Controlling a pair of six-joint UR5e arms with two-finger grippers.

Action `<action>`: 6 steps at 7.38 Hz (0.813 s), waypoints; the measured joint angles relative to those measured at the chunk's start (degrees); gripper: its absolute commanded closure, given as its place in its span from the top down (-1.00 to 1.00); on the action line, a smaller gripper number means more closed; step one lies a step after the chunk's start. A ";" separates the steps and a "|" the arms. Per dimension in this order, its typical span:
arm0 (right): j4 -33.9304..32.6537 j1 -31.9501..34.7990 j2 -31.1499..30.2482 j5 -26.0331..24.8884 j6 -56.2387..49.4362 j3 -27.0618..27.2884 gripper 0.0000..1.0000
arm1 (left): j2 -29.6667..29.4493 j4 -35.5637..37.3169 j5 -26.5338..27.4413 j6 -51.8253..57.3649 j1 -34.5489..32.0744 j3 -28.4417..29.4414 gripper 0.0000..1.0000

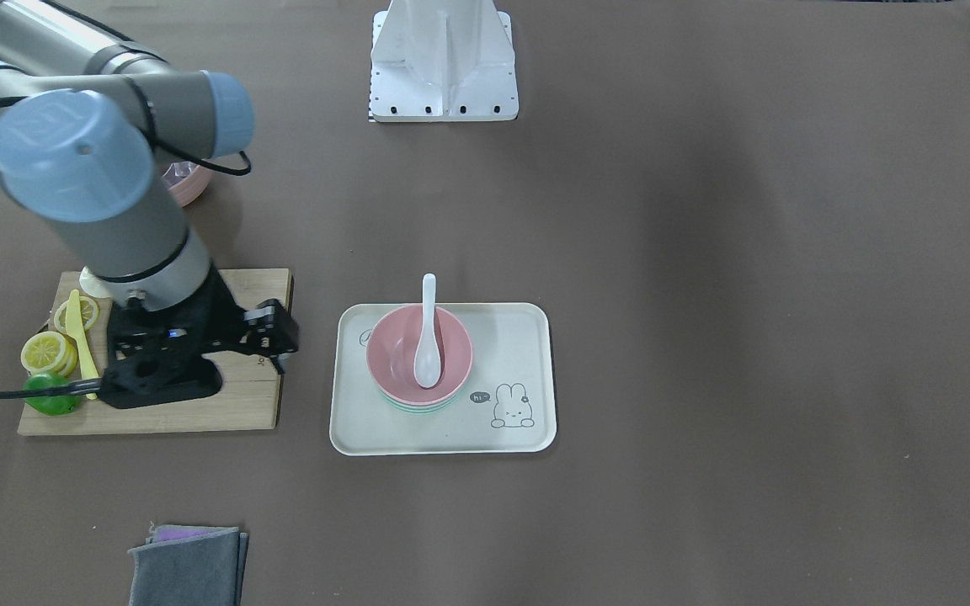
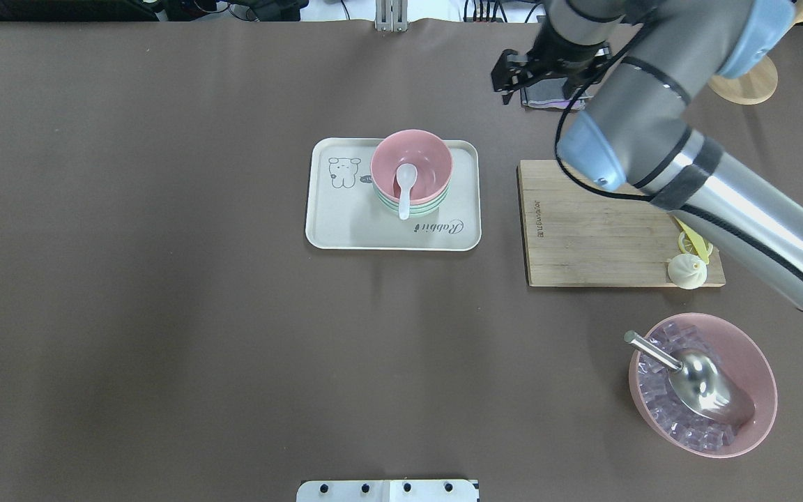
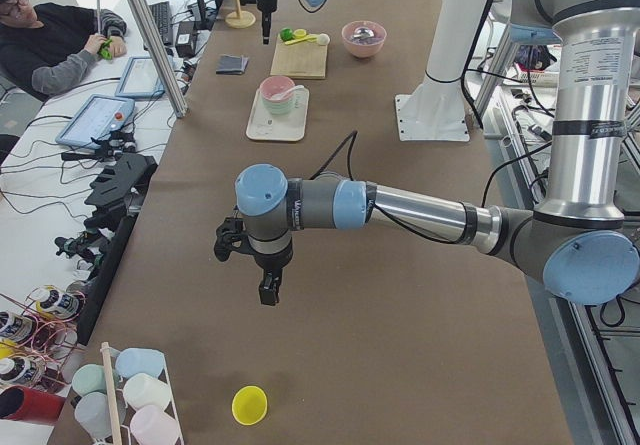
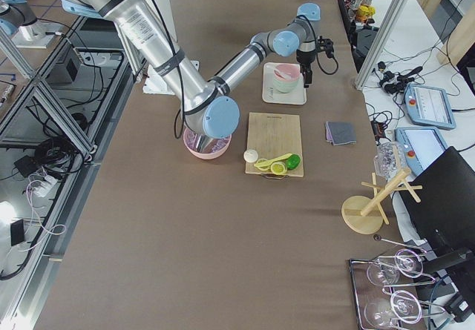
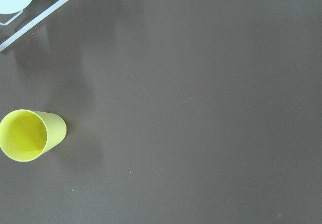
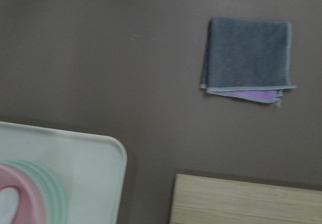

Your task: Stack pink bowl on green and place spoon

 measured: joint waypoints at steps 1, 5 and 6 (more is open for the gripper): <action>0.06 3.97 -4.73 1.53 -5.22 1.20 1.00 | 0.80 -0.12 0.19 -0.11 -0.05 -0.49 0.98; 0.19 22.71 -24.56 9.89 -34.67 2.17 1.00 | 2.41 -2.12 0.43 -0.07 0.01 -0.54 0.98; 0.25 26.24 -29.22 11.40 -37.62 2.62 1.00 | 2.62 -3.29 0.12 -0.34 0.02 -0.86 0.98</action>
